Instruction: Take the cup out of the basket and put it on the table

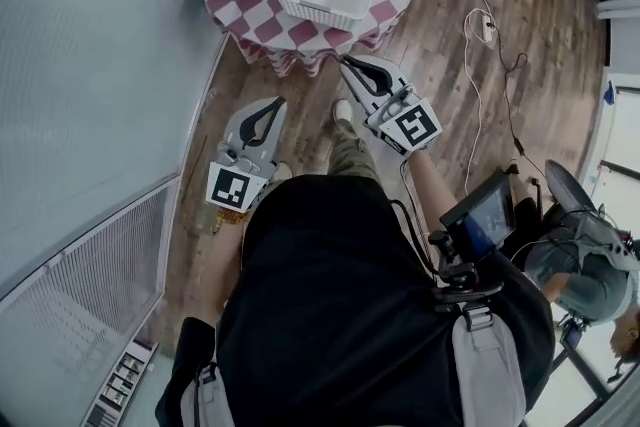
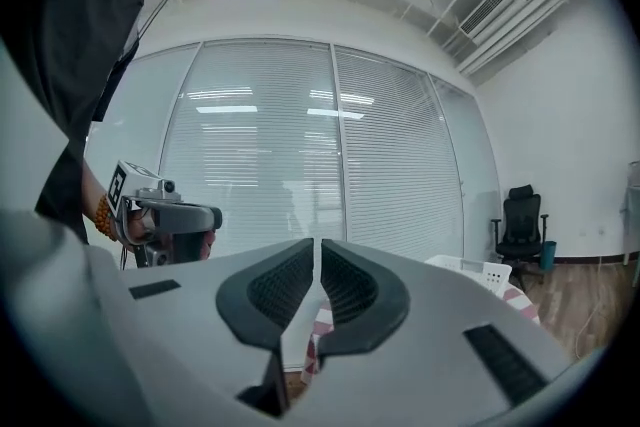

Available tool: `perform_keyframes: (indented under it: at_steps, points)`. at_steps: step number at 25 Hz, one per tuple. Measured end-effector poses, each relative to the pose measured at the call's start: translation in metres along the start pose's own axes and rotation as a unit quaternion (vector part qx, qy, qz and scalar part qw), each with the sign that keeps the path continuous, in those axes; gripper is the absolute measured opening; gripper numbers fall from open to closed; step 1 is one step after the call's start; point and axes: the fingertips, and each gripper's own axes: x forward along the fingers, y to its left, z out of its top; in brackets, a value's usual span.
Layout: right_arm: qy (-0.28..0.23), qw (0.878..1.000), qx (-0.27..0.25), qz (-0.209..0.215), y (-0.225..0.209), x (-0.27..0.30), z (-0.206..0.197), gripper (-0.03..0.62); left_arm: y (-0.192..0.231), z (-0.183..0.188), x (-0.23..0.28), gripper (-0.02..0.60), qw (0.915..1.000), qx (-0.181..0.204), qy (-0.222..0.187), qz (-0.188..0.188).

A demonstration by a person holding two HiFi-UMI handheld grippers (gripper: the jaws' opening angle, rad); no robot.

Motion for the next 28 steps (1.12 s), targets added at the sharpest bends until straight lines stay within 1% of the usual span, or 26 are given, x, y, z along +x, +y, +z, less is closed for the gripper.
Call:
perform_keyframes:
  at_steps: [4, 8, 11, 13, 15, 17, 20, 22, 24, 28]
  points:
    - [0.006, 1.0, -0.005, 0.025, -0.048, 0.009, 0.003, 0.015, 0.001, -0.003, 0.038, 0.005, 0.9998, 0.003, 0.001, 0.02]
    - [0.013, 0.999, -0.007, 0.045, -0.079, 0.027, 0.0, 0.015, 0.01, -0.008, 0.06, 0.005, 0.9986, -0.017, 0.015, 0.048]
    - [0.015, 0.998, 0.002, 0.068, -0.097, 0.042, -0.001, 0.015, 0.015, -0.012, 0.071, 0.005, 0.9975, 0.004, 0.031, 0.063]
    - [0.026, 0.996, -0.003, 0.084, -0.112, 0.046, -0.005, 0.018, 0.015, -0.014, 0.078, 0.006, 0.9967, 0.016, 0.033, 0.072]
    - [0.038, 0.995, -0.011, 0.086, -0.131, 0.048, -0.002, 0.019, 0.015, -0.019, 0.087, 0.005, 0.9961, 0.006, 0.032, 0.082]
    - [0.049, 0.994, -0.026, 0.092, -0.146, 0.058, 0.0, 0.025, 0.019, -0.02, 0.089, 0.006, 0.995, -0.011, 0.02, 0.097]
    - [0.074, 0.988, -0.047, 0.129, -0.156, 0.084, -0.018, 0.052, 0.029, -0.022, 0.077, 0.006, 0.9906, -0.007, -0.001, 0.136]
    - [0.09, 0.981, -0.063, 0.158, -0.164, 0.105, -0.031, 0.066, 0.036, -0.03, 0.07, 0.005, 0.9857, -0.006, -0.002, 0.168]
    - [0.102, 0.975, -0.078, 0.181, -0.172, 0.121, -0.036, 0.067, 0.038, -0.037, 0.064, 0.006, 0.9799, -0.018, 0.001, 0.198]
    - [0.119, 0.964, -0.103, 0.216, -0.174, 0.138, -0.039, 0.069, 0.029, -0.036, 0.045, 0.006, 0.9723, -0.008, 0.005, 0.234]
